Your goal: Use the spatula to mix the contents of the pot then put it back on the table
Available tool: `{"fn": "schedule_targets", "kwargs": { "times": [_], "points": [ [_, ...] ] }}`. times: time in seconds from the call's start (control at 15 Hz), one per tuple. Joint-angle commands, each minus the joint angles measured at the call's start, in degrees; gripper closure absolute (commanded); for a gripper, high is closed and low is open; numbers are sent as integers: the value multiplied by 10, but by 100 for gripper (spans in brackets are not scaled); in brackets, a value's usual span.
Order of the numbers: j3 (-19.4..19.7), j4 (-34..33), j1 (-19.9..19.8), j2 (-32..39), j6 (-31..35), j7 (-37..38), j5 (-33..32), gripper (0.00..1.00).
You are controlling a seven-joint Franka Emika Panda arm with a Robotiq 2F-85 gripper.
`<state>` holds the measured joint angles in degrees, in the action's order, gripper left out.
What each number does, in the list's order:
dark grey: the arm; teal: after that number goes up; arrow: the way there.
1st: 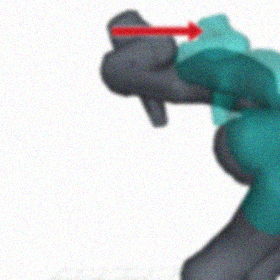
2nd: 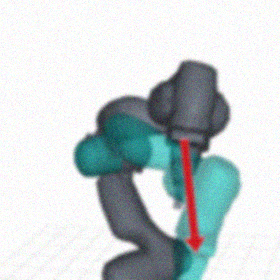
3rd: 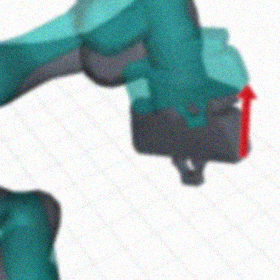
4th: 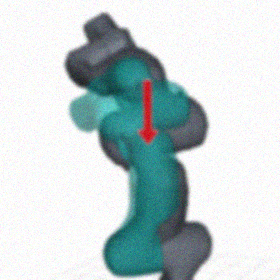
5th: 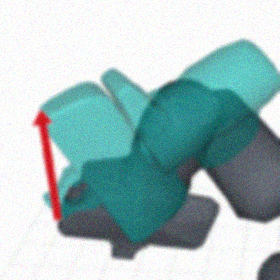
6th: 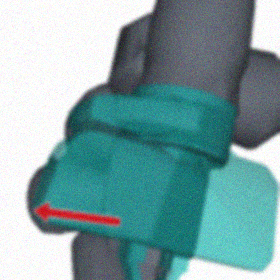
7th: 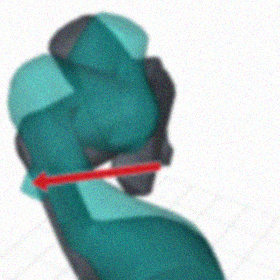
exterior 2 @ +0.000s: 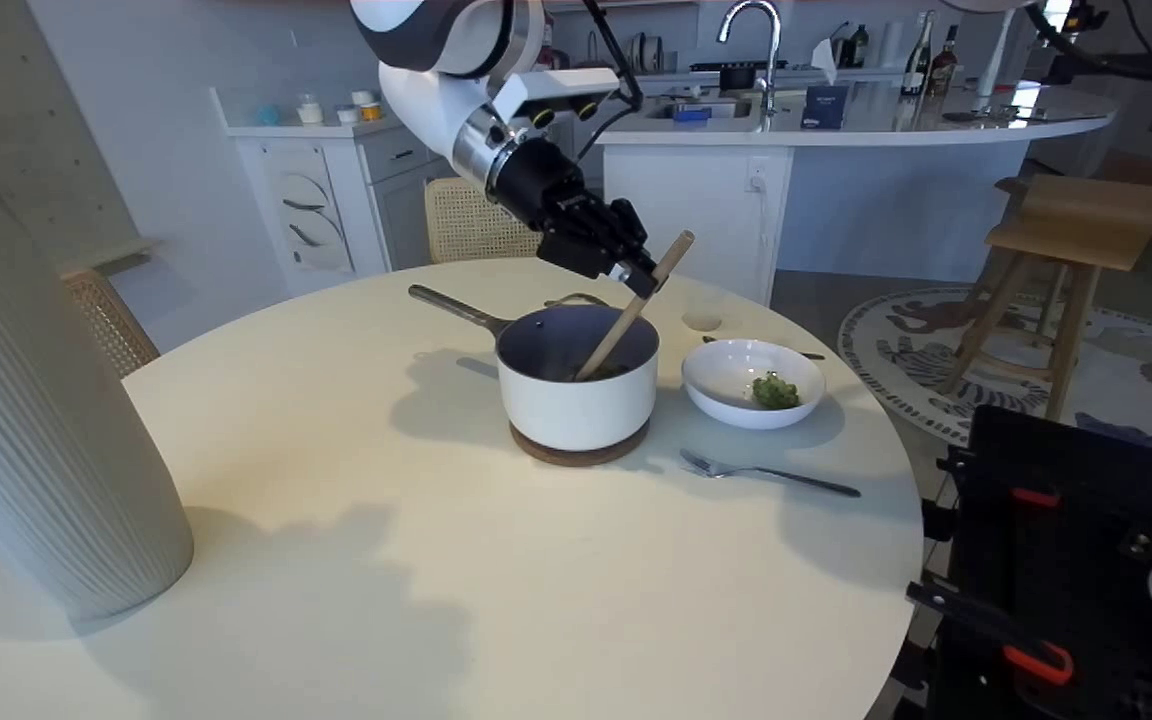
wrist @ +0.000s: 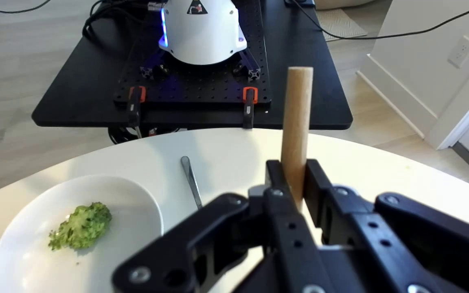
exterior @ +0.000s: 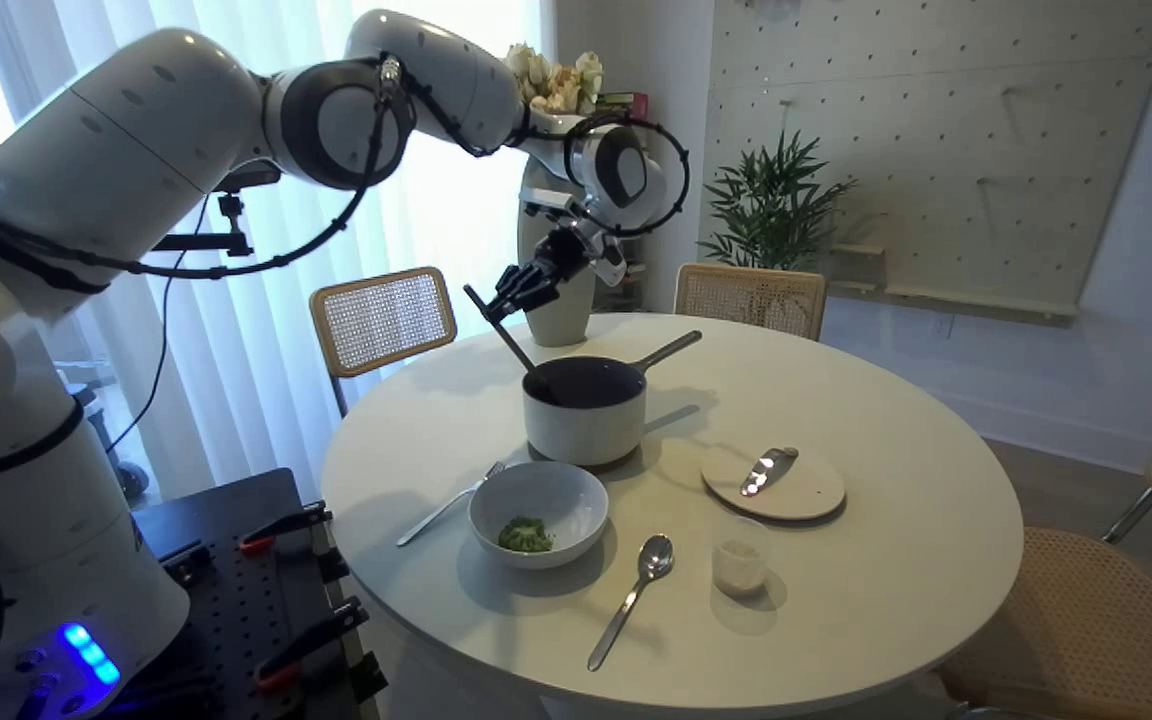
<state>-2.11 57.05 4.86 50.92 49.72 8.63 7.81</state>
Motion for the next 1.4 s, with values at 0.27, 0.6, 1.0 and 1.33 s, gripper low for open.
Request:
{"fn": "schedule_targets", "kwargs": {
  "times": [0.27,0.6,1.0,1.33],
  "points": [
    [11,-97,-11,42,-10,19,10,96],
    [25,-125,-28,58,-2,19,3,96],
    [30,-142,-50,70,-15,23,5,96],
    [28,-140,-47,62,-52,12,-7,96]
  ]
}}
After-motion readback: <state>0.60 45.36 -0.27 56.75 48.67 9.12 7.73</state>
